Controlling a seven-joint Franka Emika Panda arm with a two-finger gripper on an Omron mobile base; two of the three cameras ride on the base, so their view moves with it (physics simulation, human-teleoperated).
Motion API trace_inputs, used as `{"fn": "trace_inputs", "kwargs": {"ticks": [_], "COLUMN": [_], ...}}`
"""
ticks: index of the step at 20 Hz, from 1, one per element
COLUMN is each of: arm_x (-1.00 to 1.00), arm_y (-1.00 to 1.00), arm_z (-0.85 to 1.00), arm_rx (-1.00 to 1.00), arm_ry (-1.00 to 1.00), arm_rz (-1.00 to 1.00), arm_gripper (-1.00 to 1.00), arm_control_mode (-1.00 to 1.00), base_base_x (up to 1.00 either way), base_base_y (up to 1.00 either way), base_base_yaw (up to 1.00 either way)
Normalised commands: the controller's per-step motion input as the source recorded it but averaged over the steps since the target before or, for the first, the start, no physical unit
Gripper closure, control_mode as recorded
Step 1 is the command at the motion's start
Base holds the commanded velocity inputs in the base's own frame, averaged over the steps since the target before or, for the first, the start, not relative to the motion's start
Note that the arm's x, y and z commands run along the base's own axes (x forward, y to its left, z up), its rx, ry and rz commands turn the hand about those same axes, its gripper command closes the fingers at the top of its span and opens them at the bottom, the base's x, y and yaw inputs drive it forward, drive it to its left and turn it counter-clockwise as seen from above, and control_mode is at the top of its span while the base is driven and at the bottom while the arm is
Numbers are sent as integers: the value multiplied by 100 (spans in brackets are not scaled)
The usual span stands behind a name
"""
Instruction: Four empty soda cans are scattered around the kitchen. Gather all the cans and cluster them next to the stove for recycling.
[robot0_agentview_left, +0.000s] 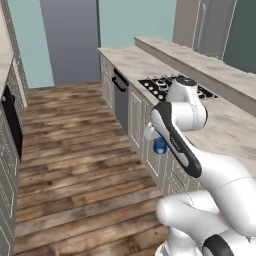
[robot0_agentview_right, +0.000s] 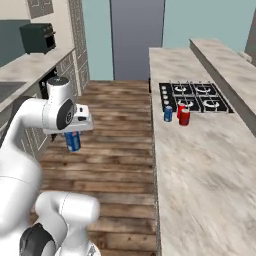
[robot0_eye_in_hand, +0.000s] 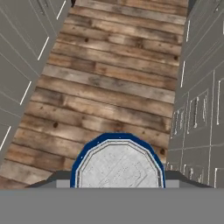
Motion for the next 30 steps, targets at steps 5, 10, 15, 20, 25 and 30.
{"fn": "trace_inputs", "kwargs": {"ticks": [5, 10, 15, 20, 25, 30], "arm_x": [0, 0, 0, 0, 0, 0], "arm_y": [0, 0, 0, 0, 0, 0], "arm_z": [0, 0, 0, 0, 0, 0], "arm_rx": [0, 0, 0, 0, 0, 0], "arm_ry": [0, 0, 0, 0, 0, 0], "arm_rz": [0, 0, 0, 0, 0, 0], "arm_gripper": [100, 100, 100, 100, 100, 100], "arm_control_mode": [100, 100, 100, 100, 100, 100], "base_base_x": [55, 58, 59, 57, 50, 37], "base_base_y": [39, 35, 33, 32, 30, 25], "base_base_yaw": [-23, -29, -33, -38, -49, -65]}}
